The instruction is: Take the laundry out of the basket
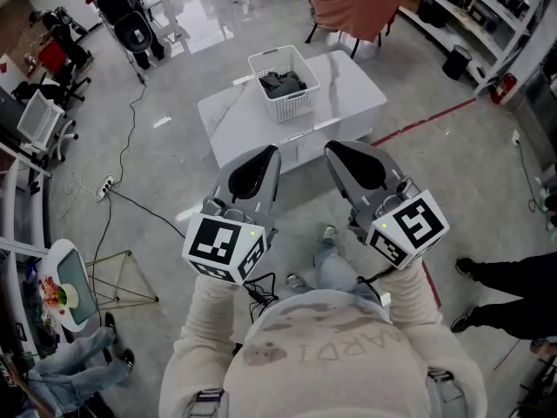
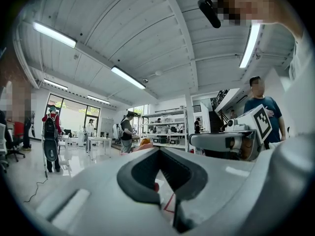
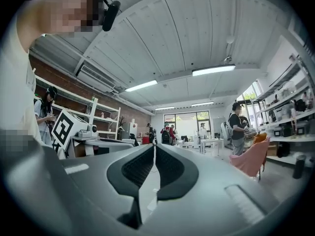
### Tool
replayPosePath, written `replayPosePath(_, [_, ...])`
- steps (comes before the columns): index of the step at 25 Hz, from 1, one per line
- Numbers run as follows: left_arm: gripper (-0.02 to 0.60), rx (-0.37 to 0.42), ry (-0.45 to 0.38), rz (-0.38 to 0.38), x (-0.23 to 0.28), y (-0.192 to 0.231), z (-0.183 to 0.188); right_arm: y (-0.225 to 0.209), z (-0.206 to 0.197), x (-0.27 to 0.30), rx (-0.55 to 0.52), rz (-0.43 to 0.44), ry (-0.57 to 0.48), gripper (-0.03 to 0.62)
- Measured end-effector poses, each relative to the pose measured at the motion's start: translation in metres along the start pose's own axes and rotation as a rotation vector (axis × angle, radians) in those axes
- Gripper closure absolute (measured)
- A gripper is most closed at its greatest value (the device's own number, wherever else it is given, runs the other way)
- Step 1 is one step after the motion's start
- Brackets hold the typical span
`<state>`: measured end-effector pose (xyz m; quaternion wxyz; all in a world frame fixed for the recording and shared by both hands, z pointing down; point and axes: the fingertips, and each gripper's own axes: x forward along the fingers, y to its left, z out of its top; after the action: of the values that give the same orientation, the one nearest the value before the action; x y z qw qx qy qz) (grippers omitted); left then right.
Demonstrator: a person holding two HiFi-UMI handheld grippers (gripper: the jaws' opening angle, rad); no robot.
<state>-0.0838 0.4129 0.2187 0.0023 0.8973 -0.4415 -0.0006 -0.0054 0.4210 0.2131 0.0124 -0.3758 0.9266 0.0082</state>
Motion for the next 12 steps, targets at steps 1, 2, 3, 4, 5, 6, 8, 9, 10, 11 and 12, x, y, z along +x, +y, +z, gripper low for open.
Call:
replayPosePath(1, [0.581, -0.001, 0.002, 0.001, 0.005, 0.004, -0.001, -0.006, 0.0, 0.004, -0.001, -0.005, -0.006, 0.556])
replayPosePath(2, [0.58, -0.002, 0.004, 0.002, 0.011, 0.008, -0.002, -0.012, 0.001, 0.009, 0.002, -0.007, -0.011, 0.556])
replayPosePath(3, [0.581, -0.003, 0.004, 0.005, 0.017, 0.013, -0.002, -0.018, 0.001, 0.014, 0.006, -0.006, -0.017, 0.556])
replayPosePath(4, [0.581, -0.004, 0.004, 0.008, 0.024, 0.018, -0.002, -0.025, 0.001, 0.019, 0.01, -0.004, -0.02, 0.556])
replayPosePath(5, [0.581, -0.004, 0.005, 0.011, 0.031, 0.024, -0.003, -0.032, 0.001, 0.026, 0.011, -0.002, -0.022, 0.556])
replayPosePath(6, [0.581, -0.003, 0.006, 0.014, 0.04, 0.031, -0.004, -0.04, -0.001, 0.033, 0.011, 0.0, -0.021, 0.556])
replayPosePath(8, [0.58, 0.002, 0.005, 0.019, 0.06, 0.044, -0.005, -0.058, -0.004, 0.049, 0.007, 0.005, -0.018, 0.554])
replayPosePath(9, [0.581, 0.007, 0.003, 0.021, 0.072, 0.05, -0.006, -0.069, -0.005, 0.057, 0.008, 0.008, -0.018, 0.553])
replayPosePath(10, [0.58, 0.011, 0.002, 0.022, 0.084, 0.057, -0.006, -0.081, -0.007, 0.065, 0.009, 0.011, -0.02, 0.551])
replayPosePath(11, [0.58, 0.016, 0.002, 0.023, 0.097, 0.063, -0.007, -0.092, -0.007, 0.073, 0.009, 0.012, -0.022, 0.549])
replayPosePath(12, [0.581, 0.018, 0.003, 0.022, 0.11, 0.068, -0.008, -0.104, -0.008, 0.082, 0.005, 0.014, -0.022, 0.549])
